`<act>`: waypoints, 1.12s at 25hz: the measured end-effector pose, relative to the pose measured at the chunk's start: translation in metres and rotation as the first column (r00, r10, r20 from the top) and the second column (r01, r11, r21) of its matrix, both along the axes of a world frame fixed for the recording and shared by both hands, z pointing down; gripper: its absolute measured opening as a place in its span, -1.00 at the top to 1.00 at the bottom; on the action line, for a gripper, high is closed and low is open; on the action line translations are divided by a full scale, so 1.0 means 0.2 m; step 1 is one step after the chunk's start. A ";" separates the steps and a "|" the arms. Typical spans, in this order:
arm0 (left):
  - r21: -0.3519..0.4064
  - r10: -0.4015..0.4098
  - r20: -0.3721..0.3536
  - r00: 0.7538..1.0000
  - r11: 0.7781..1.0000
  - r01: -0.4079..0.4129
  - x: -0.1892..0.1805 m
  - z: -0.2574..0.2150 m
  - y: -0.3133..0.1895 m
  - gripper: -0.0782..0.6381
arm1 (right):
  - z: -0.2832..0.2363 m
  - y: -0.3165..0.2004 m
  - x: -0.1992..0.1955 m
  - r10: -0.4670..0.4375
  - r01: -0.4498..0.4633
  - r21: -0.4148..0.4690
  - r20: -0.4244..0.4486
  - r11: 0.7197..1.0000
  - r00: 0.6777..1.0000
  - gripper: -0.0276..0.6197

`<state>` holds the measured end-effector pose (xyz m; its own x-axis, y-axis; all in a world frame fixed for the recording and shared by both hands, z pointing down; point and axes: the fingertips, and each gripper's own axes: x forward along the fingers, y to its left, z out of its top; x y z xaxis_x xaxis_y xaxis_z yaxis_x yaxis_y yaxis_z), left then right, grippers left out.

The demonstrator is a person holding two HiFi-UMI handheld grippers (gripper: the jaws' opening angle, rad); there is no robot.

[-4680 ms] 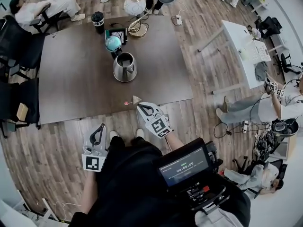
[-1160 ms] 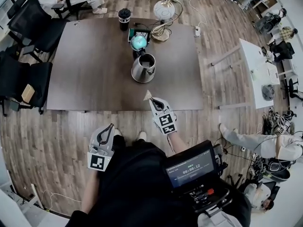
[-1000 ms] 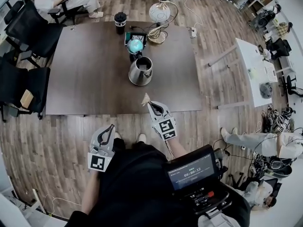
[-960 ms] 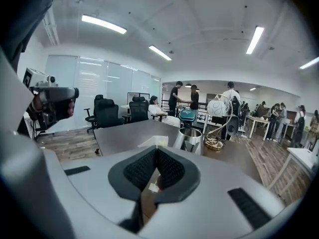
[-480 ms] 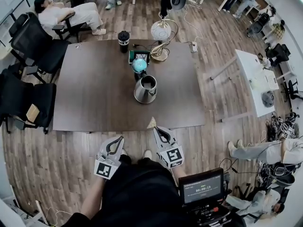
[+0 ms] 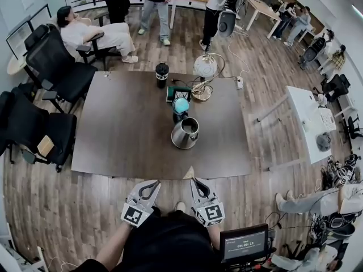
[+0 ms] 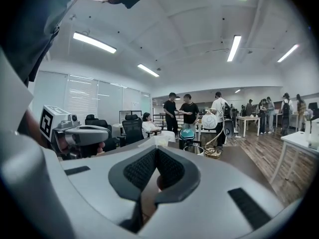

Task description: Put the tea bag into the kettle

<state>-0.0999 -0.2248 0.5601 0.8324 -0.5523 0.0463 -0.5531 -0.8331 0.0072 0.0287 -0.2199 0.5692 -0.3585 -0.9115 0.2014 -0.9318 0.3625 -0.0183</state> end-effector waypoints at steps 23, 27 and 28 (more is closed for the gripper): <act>-0.027 0.046 0.046 0.998 0.999 -0.045 0.04 0.05 -0.31 0.78 | 0.01 -0.21 0.15 0.119 -0.120 0.024 0.027 0.993 0.993 0.89; -0.023 0.034 0.082 0.996 0.999 -0.033 0.21 0.03 -0.38 0.78 | 0.03 -0.31 0.31 0.104 -0.106 0.030 0.057 0.994 0.993 0.89; -0.021 0.030 0.088 0.996 0.999 -0.028 0.25 0.03 -0.40 0.78 | 0.03 -0.33 0.36 0.100 -0.102 0.031 0.061 0.994 0.993 0.89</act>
